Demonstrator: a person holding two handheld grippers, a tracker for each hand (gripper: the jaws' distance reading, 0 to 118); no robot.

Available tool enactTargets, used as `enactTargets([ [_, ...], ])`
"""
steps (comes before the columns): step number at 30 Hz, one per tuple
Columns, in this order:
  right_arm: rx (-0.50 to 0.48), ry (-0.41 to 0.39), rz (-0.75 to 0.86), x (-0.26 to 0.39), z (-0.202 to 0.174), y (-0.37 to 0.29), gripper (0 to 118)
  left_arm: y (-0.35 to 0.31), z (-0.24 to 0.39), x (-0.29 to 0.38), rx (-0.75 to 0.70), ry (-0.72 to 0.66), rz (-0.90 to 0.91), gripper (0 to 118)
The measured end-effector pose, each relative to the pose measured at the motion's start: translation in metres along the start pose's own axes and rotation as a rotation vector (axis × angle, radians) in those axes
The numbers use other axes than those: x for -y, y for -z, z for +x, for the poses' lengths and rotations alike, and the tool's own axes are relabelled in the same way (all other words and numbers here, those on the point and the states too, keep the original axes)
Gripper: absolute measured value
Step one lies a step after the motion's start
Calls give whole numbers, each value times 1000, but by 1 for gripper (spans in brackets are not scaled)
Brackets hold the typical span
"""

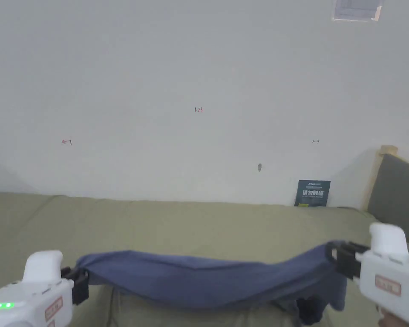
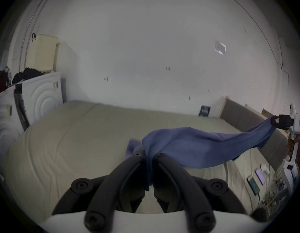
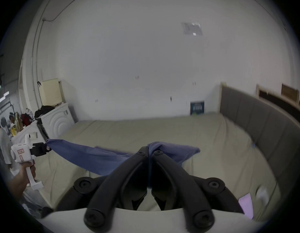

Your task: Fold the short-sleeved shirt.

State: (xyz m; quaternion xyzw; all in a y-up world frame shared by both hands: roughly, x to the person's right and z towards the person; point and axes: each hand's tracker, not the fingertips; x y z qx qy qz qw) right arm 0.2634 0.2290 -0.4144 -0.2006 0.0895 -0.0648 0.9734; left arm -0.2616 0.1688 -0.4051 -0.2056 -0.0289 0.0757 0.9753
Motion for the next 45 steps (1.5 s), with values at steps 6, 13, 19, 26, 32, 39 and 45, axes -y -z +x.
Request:
enactTargets([
  [6,43,103,-221,166,4,-60,4,-69,-23,136,0,-80,-160,7],
  [13,181,192,-366,269,15,-68,4,-73,-54,220,-64,-103,-337,8],
  [19,122,123,-195,257,2,-104,118,-106,-41,214,-46,-6,-213,118],
  [26,119,-22,-50,238,-55,-175,111,-178,-14,210,-123,98,-218,114],
  [32,74,-6,-89,239,-60,-183,0,-173,-13,220,-102,123,-330,2],
  [39,93,-11,-128,228,-64,-167,0,-128,-32,215,-100,109,-362,53],
  [45,111,-5,-156,235,-62,-160,0,-75,-58,202,-100,94,-416,115],
])
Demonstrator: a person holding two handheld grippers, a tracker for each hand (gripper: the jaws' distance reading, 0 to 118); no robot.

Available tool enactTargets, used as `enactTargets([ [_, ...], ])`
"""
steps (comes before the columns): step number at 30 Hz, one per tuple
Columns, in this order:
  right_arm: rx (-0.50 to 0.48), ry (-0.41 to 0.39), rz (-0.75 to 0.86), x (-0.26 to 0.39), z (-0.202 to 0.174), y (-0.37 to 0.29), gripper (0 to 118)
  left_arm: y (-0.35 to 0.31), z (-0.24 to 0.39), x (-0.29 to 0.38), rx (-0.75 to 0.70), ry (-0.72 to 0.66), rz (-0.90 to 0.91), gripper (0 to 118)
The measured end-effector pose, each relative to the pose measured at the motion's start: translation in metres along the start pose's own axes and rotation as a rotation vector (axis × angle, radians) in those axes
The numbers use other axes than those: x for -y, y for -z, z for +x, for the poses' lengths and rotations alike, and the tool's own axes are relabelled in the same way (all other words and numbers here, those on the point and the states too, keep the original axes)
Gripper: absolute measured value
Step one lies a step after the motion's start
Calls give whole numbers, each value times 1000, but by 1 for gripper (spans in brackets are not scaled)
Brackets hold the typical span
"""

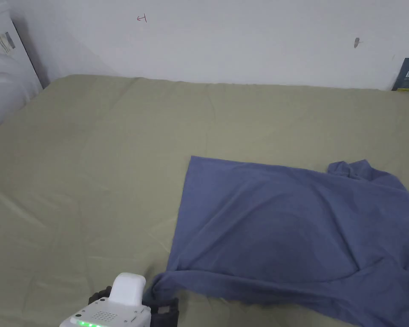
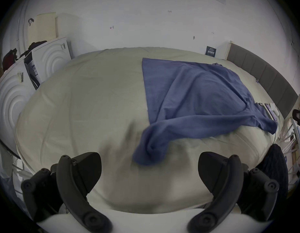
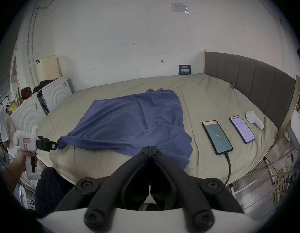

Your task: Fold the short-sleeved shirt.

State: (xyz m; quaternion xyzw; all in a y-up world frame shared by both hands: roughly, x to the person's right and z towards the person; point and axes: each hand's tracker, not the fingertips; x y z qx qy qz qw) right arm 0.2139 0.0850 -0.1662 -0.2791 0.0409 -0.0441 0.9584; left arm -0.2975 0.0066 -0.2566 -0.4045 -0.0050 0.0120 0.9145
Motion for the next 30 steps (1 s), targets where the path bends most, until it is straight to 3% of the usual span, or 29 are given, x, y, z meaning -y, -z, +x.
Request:
enactTargets([
  [4,21,0,-23,-1,3,4,0,23,11,-7,3,36,-28,115],
  [6,25,6,-28,-2,6,5,0,31,15,-6,-33,86,-57,108],
  [7,32,10,-32,-3,8,6,0,33,17,-7,-34,93,-74,68],
  [8,35,13,-32,-4,10,7,0,33,19,-8,-35,90,-72,11],
  [9,39,15,-32,-5,11,8,0,34,22,-8,-63,100,-69,4],
  [12,51,17,-46,-7,15,12,0,47,14,-2,3,78,-110,4],
  [16,77,-4,-123,-6,22,26,0,23,30,-7,-31,104,-50,4],
  [17,83,-8,-139,-4,24,31,8,19,32,-6,-27,103,-39,4],
  [18,74,2,-147,-2,29,38,39,22,23,-11,-8,91,-45,4],
  [19,58,20,-158,0,34,44,39,20,24,-12,-11,93,-42,4],
  [20,58,43,-180,2,39,52,53,19,25,-13,-16,98,-36,4],
  [22,70,34,-284,6,46,71,118,12,35,-16,-21,109,-29,4],
  [26,130,-44,-307,6,54,99,118,5,43,-19,-21,109,-30,4],
  [30,112,-56,-409,17,54,121,117,4,46,-20,-14,101,-40,4],
])
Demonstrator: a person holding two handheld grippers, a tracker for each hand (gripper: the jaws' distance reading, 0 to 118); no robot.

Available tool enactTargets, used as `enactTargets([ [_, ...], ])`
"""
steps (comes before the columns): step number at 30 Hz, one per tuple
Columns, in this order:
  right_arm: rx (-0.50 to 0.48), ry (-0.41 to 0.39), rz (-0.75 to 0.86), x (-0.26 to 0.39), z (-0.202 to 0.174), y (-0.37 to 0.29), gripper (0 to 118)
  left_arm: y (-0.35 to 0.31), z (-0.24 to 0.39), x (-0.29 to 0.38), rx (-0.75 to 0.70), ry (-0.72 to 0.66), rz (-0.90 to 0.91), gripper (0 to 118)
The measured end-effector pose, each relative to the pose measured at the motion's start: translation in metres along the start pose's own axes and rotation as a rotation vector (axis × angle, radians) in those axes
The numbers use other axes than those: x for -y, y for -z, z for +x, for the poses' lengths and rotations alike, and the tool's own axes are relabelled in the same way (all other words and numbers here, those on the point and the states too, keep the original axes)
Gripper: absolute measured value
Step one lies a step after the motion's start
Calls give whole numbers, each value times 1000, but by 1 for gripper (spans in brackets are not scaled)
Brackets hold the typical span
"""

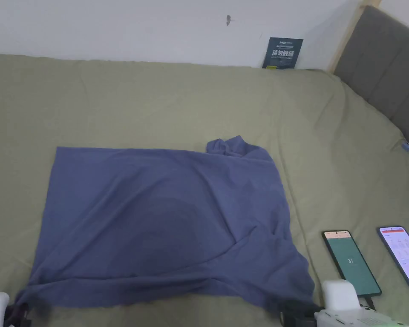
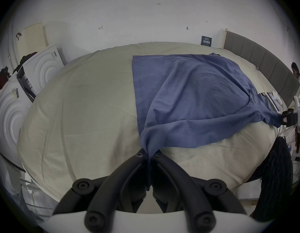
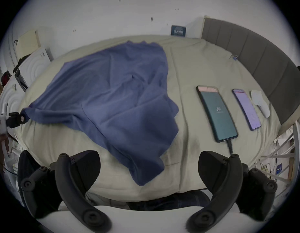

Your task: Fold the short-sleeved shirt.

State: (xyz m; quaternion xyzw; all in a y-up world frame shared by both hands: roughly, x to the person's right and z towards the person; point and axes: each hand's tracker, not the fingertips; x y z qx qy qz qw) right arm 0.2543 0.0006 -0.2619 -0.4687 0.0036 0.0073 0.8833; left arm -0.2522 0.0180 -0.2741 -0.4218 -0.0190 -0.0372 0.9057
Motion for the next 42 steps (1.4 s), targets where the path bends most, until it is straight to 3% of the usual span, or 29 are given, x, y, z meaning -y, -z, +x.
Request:
enactTargets([
  [1,-23,19,-28,-1,0,4,105,0,0,-1,-2,1,-2,4],
  [2,-46,46,-30,-3,3,5,66,-1,1,-1,-2,1,-3,4],
  [3,-39,51,-16,-3,3,4,1,-1,3,-1,-3,-1,-4,4],
  [4,-4,50,-20,-3,2,3,2,0,-3,-1,4,-6,-8,4],
  [6,-95,86,-43,-9,0,0,2,0,-3,-1,24,-16,-21,4],
  [7,-112,108,-37,-12,-2,-2,2,0,-3,-2,37,-21,-30,4],
  [10,-82,71,-8,-19,-6,-19,2,-1,-6,-6,43,-14,-44,4],
  [12,-148,113,13,-32,-1,-35,2,-9,-10,-14,68,-7,-35,4],
  [14,-224,130,34,-54,10,-46,2,-19,-13,-30,109,-9,-14,4],
  [19,-228,114,80,-127,25,-46,2,-14,-30,-89,130,-69,45,4],
  [26,-129,95,-24,-219,27,38,2,85,-36,-172,99,-131,-70,4],
  [33,-53,79,-164,-239,31,120,4,168,-29,-190,105,-192,-275,4],
  [34,-61,77,-172,-237,35,124,11,171,-30,-187,120,-210,-271,12],
  [35,-72,85,-156,-231,37,121,31,167,-32,-184,120,-230,-242,39],
  [36,-81,93,-94,-227,38,114,65,159,-34,-180,117,-241,-202,80],
  [37,-70,92,-8,-220,39,103,108,150,-36,-175,105,-248,-163,118],
  [38,-84,104,59,-214,41,90,118,135,-36,-167,93,-234,-98,116],
  [42,-178,155,276,-173,31,20,118,50,-16,-117,38,-177,144,117],
])
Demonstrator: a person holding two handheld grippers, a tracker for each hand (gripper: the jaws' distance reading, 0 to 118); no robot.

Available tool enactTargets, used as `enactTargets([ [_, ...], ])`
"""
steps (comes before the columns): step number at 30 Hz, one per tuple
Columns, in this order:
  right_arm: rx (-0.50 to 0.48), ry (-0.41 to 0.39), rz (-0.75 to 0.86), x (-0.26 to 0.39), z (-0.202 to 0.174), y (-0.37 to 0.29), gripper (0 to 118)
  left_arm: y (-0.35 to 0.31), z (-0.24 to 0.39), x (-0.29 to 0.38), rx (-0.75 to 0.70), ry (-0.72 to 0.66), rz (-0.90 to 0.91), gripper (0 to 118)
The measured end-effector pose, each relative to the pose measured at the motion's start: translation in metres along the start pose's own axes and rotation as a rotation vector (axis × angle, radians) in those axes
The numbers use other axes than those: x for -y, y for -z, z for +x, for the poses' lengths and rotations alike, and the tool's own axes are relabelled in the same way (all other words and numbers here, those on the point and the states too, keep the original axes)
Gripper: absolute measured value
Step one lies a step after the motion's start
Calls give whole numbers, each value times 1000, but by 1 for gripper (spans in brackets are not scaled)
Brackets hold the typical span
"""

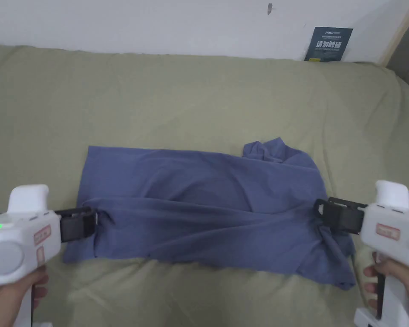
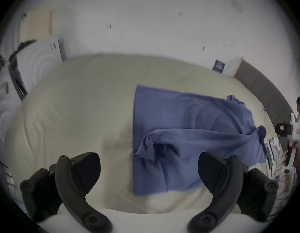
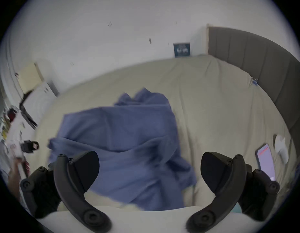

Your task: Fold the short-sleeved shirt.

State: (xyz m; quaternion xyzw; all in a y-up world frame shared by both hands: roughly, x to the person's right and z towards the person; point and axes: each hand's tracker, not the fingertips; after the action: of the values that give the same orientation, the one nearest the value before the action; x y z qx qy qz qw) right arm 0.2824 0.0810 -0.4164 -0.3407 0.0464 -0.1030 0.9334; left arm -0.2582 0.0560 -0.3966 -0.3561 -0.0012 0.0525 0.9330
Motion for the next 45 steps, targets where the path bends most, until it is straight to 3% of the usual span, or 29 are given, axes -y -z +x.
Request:
enactTargets([
  [2,-78,74,2,22,-11,-41,118,-30,-9,7,4,3,131,117],
  [3,-60,88,21,34,-17,-56,118,-45,-7,17,-8,0,164,117],
  [4,23,90,41,47,-24,-65,118,-63,-3,32,-28,12,204,117],
  [6,118,52,87,75,-36,-90,116,-90,5,54,-48,42,252,117],
  [7,110,11,124,89,-40,-102,114,-102,9,66,-65,72,261,117],
  [8,124,-52,155,102,-52,-108,114,-107,14,74,-101,95,249,117],
  [9,151,-125,179,111,-58,-114,106,-111,16,80,-115,110,238,116],
  [10,176,-180,186,122,-63,-120,67,-107,7,94,-54,105,195,106],
  [11,187,-198,172,128,-65,-122,29,-107,6,98,-13,111,156,75],
  [12,161,-171,172,134,-67,-125,13,-102,6,100,-38,117,116,24],
  [13,115,-148,164,136,-66,-128,13,-99,5,107,-68,128,114,5],
  [21,119,-174,155,134,-73,-134,3,-56,2,83,-45,119,65,5],
  [22,125,-184,157,134,-73,-133,3,-39,-4,73,-22,112,21,14],
  [23,135,-188,156,133,-73,-131,3,-21,-8,65,0,111,-34,43],
  [24,135,-187,154,131,-73,-131,3,-7,-11,59,6,107,-82,86],
  [25,132,-181,152,130,-72,-130,3,12,-14,52,-8,108,-139,118],
  [33,153,-139,138,120,-65,-124,3,75,-12,35,-70,221,-206,116],
  [35,156,-141,133,118,-63,-122,3,77,-13,33,-98,273,-202,93],
  [36,158,-139,130,118,-61,-122,3,75,-11,31,-109,280,-185,66],
  [37,160,-140,129,117,-60,-122,3,75,-10,29,-86,275,-186,66],
  [38,161,-140,129,116,-59,-121,3,74,-14,29,-52,269,-170,57],
  [40,159,-129,121,114,-56,-120,3,79,-9,28,-20,262,-213,23],
  [45,176,-63,78,111,-42,-109,3,77,-11,20,17,243,-254,12],
])
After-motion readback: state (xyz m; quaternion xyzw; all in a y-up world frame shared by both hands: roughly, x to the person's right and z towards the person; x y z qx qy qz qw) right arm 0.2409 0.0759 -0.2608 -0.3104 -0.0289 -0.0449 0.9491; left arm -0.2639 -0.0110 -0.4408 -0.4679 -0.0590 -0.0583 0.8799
